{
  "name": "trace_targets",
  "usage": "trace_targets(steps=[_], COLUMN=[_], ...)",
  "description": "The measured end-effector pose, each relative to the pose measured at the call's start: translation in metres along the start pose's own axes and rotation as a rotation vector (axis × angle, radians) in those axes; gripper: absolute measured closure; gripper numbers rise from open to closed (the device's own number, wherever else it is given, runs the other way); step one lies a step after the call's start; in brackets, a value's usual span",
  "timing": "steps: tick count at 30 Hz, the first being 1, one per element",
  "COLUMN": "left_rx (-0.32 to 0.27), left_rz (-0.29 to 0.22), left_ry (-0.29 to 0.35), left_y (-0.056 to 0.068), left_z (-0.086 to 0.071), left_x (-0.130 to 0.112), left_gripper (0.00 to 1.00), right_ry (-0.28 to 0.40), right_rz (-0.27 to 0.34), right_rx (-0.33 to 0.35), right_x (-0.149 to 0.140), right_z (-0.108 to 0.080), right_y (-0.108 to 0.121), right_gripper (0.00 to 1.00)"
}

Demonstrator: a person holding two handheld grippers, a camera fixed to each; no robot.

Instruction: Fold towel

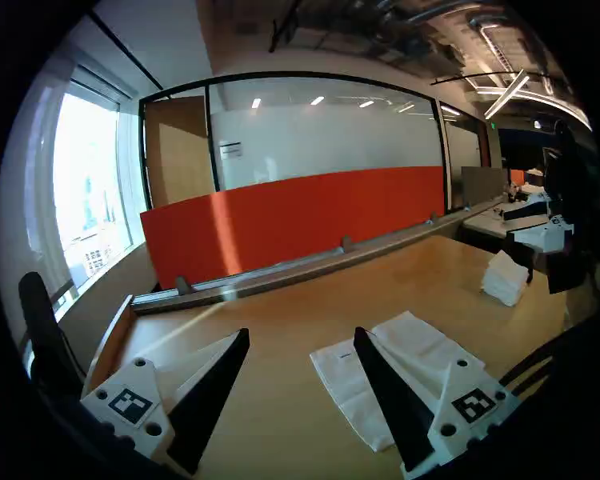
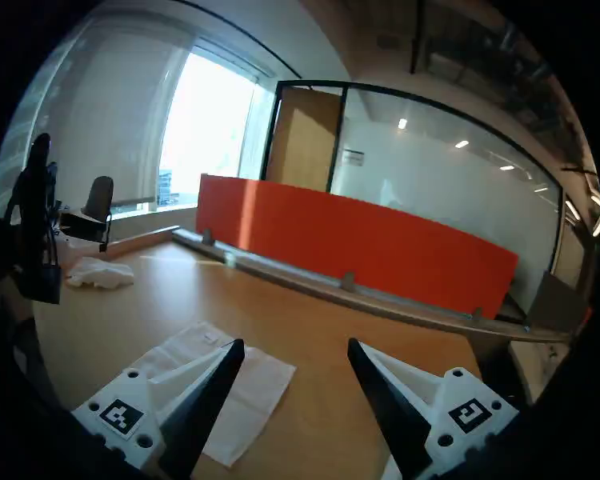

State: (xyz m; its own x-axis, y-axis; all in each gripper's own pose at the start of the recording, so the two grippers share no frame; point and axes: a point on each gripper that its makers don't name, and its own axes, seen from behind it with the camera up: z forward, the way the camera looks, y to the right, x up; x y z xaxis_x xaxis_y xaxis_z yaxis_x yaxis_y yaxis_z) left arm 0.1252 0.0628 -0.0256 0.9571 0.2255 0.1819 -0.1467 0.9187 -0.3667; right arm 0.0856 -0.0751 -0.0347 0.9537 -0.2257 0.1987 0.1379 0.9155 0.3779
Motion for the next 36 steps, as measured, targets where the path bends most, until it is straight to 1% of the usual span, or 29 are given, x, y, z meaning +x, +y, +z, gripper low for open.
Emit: trace_targets(steps=[3,6,12,15,19,24,36], left_rx=[-0.057,-0.101,-0.154,-0.175,-0.206,-0.241,-0.297], left_rz=[0.015,0.023,0.044,0.058,0.082,0.110,0.112], left_ry=[-0.024,-0.043,-0.078,-0.097,-0.132,-0.192,-0.314], left_y=[0.014,0.024,0.040,0.047,0.057,0.068,0.087], left_z=[0.003,0.006,0.012,0.015,0.019,0.023,0.032], left_x=[-0.008,-0.015,-0.032,-0.044,-0.065,-0.096,-0.162], left_gripper=[0.03,0.03,0.03,0.03,0.03,0.03,0.03], right_ry=[-0.031,-0.058,-0.099,-0.124,-0.153,-0.188,-0.287], right_rz=[-0.019,-0.034,-0.051,-0.058,-0.065,-0.070,-0.083], right_rx=[0.053,0.092,0.134,0.158,0.186,0.214,0.268], right_x=[-0.007,-0.014,-0.029,-0.041,-0.061,-0.089,-0.158], right_z=[0.002,0.006,0.012,0.015,0.019,0.024,0.039], right_y=[-0.010,-0.018,-0.026,-0.032,-0.041,-0.052,-0.071], right_gripper=[0.00,0.00,0.00,0.00,0.00,0.00,0.00])
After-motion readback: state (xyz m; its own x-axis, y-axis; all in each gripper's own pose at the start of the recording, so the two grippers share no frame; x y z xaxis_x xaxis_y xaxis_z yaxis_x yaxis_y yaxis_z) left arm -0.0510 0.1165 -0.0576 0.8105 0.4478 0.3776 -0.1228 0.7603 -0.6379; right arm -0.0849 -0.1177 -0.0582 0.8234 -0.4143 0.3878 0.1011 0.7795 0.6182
